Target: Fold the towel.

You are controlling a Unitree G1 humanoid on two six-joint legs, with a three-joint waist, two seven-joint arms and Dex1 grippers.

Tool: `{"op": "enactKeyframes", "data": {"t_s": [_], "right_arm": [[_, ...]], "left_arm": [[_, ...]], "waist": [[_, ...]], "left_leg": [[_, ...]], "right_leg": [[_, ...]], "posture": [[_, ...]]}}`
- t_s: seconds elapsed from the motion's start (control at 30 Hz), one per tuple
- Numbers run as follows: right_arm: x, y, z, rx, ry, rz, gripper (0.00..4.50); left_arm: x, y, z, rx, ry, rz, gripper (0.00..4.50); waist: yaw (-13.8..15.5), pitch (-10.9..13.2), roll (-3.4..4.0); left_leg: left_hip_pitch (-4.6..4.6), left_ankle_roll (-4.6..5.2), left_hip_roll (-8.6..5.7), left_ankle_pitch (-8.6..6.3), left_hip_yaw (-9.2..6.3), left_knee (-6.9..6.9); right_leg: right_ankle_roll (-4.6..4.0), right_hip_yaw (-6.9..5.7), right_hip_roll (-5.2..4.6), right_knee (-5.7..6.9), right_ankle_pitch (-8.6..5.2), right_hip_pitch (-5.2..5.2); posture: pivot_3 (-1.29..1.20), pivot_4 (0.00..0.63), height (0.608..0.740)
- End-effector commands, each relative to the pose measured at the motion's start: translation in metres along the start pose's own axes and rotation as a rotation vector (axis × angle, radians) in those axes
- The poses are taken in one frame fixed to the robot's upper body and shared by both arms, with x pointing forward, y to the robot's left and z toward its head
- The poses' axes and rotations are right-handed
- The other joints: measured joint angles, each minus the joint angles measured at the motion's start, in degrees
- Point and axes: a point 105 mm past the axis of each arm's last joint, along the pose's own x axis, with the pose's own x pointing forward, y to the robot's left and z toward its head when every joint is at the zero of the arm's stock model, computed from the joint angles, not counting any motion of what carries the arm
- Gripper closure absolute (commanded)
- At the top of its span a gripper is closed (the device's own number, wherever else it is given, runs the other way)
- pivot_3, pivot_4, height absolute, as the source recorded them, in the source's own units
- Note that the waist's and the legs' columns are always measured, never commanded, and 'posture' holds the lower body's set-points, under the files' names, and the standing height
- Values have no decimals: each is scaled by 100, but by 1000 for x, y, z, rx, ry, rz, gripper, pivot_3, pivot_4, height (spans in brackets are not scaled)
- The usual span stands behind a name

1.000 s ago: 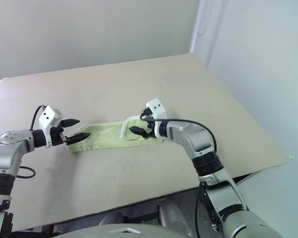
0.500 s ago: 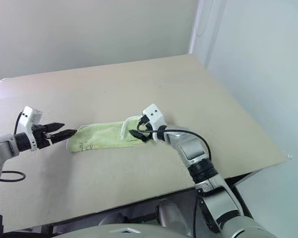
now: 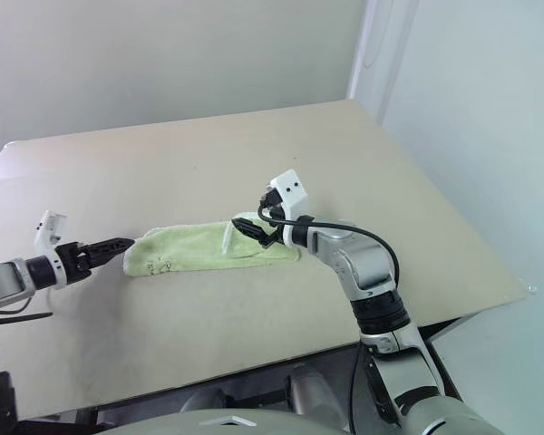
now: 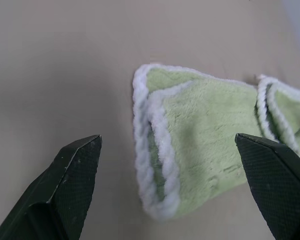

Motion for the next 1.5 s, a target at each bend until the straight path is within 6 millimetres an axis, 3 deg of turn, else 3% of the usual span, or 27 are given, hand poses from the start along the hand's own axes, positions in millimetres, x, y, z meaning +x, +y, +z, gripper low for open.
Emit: {"op": "enactKeyframes", "data": {"t_s": [0.03,0.13,0.3,0.63,0.77,1.07,1.3,1.5], "right_arm": [[-6,4,18,-1,-65,-1,37],[-9,1,19,12,-64,-17,37],[-12,-2,16,22,-55,-40,37],[-17,-6,16,48,-63,-77,37],[-17,-6,17,56,-64,-79,0],[-19,-7,13,51,-49,-89,0],[-28,5,13,61,-62,-8,0],[-35,1,-1,63,-29,-13,0]], "left_arm": [[6,-6,5,-28,18,-10,0],[15,-10,0,-44,61,-25,0],[30,-14,-34,33,246,-20,0],[35,-17,-33,58,242,-49,0],[37,-19,-29,71,233,-62,1190],[32,-24,-12,66,167,-90,4459],[9,-21,7,187,167,-23,4459],[-27,-29,33,261,153,2,4459]], "waist": [[-8,0,0],[-21,0,1],[8,-6,11],[17,-19,29],[18,-19,29],[2,-17,26],[-24,-14,22],[-22,-12,19]], "left_leg": [[0,-1,0,0,0,-1],[2,-3,-1,1,1,-3],[4,-10,-4,5,-1,-11],[7,-13,-14,7,-1,-10],[6,-13,-14,7,-1,-9],[3,-13,-13,7,-3,-10],[2,-13,-10,7,-4,-15],[3,-13,-9,7,-3,-19]], "right_leg": [[0,0,0,0,0,0],[0,1,-1,0,0,0],[-1,1,-4,0,0,0],[0,1,-13,-2,-2,8],[1,1,-13,-3,-2,8],[1,1,-11,-3,-2,4],[0,1,-7,-3,-2,0],[-19,0,-7,-5,-14,-2]], "posture": [[0,0,740],[0,0,740],[0,0,740],[0,0,740],[0,0,740],[0,0,740],[0,0,740],[0,0,740]]}}
